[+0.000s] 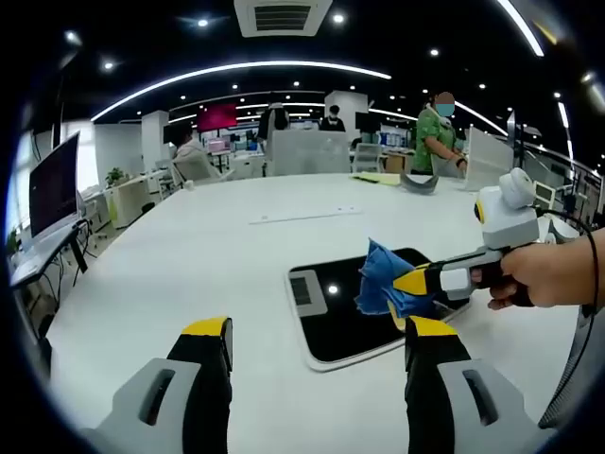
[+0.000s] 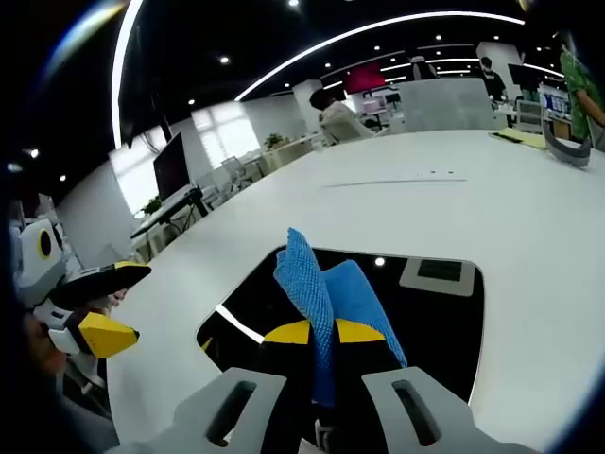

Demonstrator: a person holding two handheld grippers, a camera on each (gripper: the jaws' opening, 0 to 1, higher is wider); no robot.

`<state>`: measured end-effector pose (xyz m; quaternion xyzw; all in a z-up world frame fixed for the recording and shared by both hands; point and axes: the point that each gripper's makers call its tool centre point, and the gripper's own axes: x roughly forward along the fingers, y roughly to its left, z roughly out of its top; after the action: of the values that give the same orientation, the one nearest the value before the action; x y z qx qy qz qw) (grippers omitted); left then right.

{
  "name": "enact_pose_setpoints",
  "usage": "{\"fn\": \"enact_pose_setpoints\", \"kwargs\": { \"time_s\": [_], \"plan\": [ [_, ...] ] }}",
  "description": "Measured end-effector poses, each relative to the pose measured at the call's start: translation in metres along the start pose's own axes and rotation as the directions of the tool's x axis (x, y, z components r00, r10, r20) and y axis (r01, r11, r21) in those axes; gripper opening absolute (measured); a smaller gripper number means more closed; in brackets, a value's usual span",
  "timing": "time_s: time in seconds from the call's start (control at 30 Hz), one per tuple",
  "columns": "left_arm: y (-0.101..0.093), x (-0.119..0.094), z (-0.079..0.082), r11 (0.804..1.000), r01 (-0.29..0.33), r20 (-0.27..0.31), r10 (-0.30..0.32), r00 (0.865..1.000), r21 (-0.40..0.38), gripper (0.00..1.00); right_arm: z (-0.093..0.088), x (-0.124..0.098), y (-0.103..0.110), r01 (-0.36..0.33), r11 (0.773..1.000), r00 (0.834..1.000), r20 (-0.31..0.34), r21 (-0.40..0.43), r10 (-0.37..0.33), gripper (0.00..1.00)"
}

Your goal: Wipe the mirror surface with the cleaning cloth until all visible marks leave the cleaned area.

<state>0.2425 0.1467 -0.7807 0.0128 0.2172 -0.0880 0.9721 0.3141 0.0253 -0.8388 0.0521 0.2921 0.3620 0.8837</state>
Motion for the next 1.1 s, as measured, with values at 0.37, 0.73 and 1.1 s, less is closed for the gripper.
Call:
{"fn": "enact_pose_setpoints", "kwargs": {
  "time_s": [0.37, 0.73, 1.1],
  "plan": [
    [-0.002, -0.002, 0.002, 1.0, 0.003, 0.002, -0.003, 1.0, 0.009, 0.74, -0.01, -0.005, 0.006, -0.015, 1.0, 1.0, -0.001, 0.002, 0.015, 0.03],
    [-0.003, -0.002, 0.002, 1.0, 0.005, 0.002, -0.005, 1.0, 0.015, 0.74, -0.017, -0.013, 0.018, -0.033, 0.999, 0.999, -0.005, -0.03, 0.033, 0.04],
    [-0.004, -0.002, 0.002, 1.0, 0.007, -0.001, -0.007, 1.0, 0.019, 0.74, -0.018, -0.013, 0.018, -0.017, 0.998, 1.0, 0.017, -0.059, 0.018, 0.04]
  ]
}}
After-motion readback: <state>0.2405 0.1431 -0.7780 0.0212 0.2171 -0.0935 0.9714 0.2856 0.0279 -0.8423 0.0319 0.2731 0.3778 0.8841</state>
